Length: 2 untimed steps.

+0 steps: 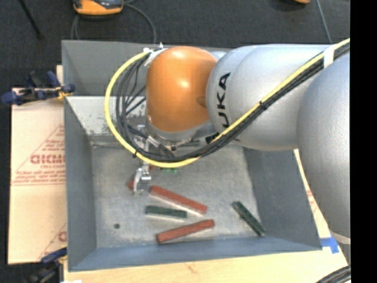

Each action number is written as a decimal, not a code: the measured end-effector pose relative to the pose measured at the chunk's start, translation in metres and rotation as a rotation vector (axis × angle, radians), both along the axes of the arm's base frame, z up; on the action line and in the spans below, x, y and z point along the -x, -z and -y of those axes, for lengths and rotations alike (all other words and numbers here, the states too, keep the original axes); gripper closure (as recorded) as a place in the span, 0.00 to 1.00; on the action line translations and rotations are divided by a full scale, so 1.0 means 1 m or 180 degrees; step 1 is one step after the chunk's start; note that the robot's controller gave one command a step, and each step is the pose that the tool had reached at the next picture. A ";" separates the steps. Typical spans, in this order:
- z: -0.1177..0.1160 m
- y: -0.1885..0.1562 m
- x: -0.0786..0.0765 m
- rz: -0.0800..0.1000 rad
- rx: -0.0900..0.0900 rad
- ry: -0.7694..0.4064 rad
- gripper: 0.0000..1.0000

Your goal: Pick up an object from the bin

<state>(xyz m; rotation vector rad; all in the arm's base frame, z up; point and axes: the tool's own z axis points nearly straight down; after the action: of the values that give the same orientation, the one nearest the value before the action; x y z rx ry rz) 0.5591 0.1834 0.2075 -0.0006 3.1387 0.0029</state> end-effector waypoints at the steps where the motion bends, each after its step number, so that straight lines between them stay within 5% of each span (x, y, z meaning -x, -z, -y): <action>1: 0.018 0.049 -0.027 0.0017 0.0002 -0.0291 0.00; 2: 0.040 0.132 -0.062 0.0016 -0.0003 -0.0065 0.00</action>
Offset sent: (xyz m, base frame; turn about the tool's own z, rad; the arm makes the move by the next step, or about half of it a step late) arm 0.0614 -0.0422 -0.1375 -0.0177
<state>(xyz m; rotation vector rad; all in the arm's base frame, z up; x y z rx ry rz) 0.6209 0.1432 0.0750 -0.0324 3.1337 0.0044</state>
